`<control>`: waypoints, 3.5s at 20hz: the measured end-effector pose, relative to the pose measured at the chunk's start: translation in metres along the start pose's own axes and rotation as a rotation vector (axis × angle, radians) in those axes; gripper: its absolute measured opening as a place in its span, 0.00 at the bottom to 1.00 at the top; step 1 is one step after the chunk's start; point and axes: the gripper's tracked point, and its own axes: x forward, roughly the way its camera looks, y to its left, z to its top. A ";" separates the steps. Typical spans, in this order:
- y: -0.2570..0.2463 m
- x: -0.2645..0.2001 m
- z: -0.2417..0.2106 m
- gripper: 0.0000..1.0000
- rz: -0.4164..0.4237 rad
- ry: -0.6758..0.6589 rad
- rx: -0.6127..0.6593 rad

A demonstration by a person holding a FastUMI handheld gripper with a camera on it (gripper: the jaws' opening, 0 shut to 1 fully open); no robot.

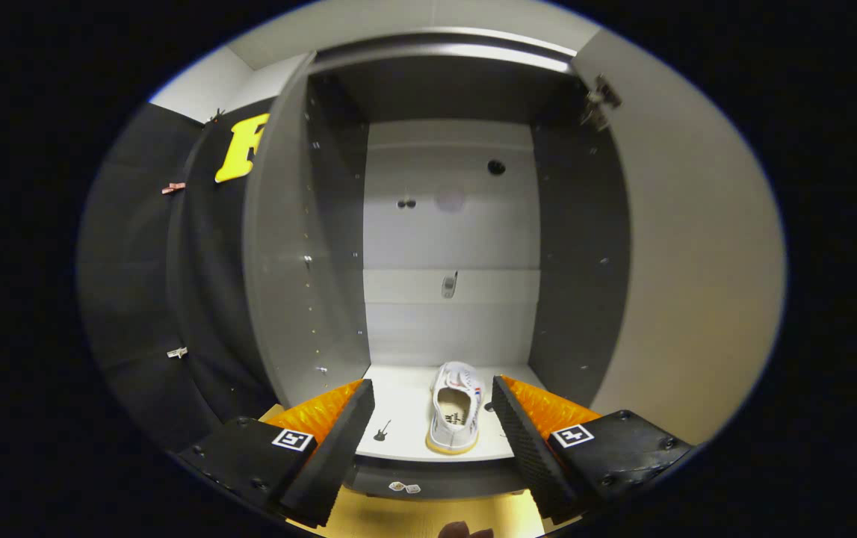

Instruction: Open the shoe cabinet door, grab the shoes and put them into the shoe cabinet, then close the shoe cabinet door.

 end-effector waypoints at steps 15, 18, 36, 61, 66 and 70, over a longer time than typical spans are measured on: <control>-0.120 -0.280 0.032 0.98 -0.161 -0.077 0.079; -0.160 -0.310 0.030 0.98 -0.225 -0.076 0.064; -0.321 -0.245 -0.007 0.95 -0.471 0.018 0.079; -0.079 -0.179 -0.001 0.98 -0.172 0.022 0.025; -0.053 -0.163 0.011 0.97 -0.123 -0.029 -0.017; -0.042 -0.159 0.002 0.98 -0.063 0.001 0.080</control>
